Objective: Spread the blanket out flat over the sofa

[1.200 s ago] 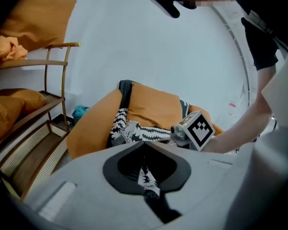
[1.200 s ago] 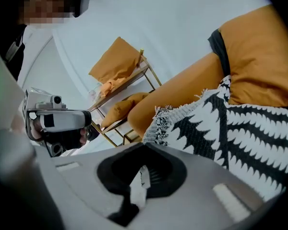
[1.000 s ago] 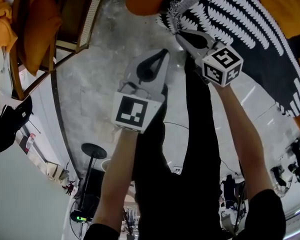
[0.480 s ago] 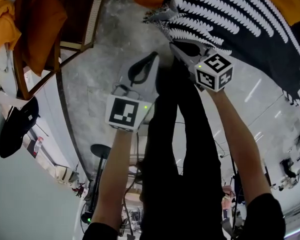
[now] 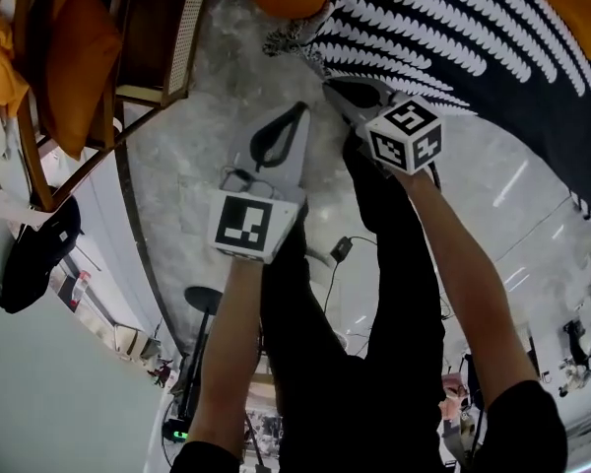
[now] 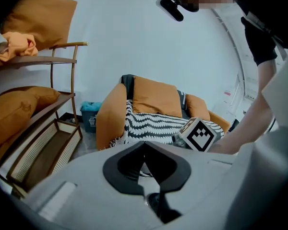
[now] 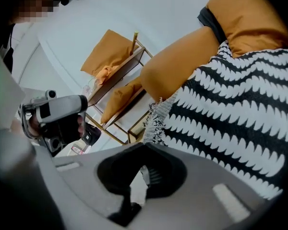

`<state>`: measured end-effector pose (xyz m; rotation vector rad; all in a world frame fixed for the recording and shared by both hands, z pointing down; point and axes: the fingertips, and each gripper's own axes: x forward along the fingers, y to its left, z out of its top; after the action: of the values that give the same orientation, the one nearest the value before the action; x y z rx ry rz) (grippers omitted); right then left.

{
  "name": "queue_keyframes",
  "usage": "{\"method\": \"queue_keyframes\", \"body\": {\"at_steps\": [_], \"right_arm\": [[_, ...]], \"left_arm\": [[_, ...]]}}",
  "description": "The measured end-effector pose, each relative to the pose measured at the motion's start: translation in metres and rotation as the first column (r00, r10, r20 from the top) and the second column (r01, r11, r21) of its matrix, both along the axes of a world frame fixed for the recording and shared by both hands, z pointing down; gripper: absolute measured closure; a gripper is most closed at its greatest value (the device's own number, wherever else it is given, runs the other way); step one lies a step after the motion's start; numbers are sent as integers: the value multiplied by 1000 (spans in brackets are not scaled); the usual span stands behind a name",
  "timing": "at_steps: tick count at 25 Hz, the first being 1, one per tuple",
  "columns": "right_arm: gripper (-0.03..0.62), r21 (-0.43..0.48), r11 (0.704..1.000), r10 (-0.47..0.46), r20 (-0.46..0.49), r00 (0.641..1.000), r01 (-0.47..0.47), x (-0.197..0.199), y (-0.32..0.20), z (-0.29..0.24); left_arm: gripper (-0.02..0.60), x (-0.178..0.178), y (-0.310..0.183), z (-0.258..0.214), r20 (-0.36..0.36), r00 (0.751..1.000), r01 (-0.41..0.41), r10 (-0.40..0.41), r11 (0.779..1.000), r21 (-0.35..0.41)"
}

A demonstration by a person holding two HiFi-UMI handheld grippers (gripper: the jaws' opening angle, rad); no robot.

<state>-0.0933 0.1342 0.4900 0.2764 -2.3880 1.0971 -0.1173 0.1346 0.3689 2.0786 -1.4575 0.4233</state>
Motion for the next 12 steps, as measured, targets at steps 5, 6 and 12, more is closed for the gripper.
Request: {"method": "queue_keyframes", "body": {"at_steps": [5, 6, 12], "right_arm": [[585, 42, 998, 49, -40, 998, -47, -18, -3, 36], [585, 44, 997, 60, -45, 997, -58, -22, -1, 45], [585, 88, 991, 106, -58, 993, -100, -46, 8, 103]], "left_arm": [[571, -11, 6, 28, 24, 999, -42, 41, 999, 20], [571, -14, 6, 32, 27, 998, -56, 55, 998, 33], [571, -31, 1, 75, 23, 992, -126, 124, 984, 123]]}}
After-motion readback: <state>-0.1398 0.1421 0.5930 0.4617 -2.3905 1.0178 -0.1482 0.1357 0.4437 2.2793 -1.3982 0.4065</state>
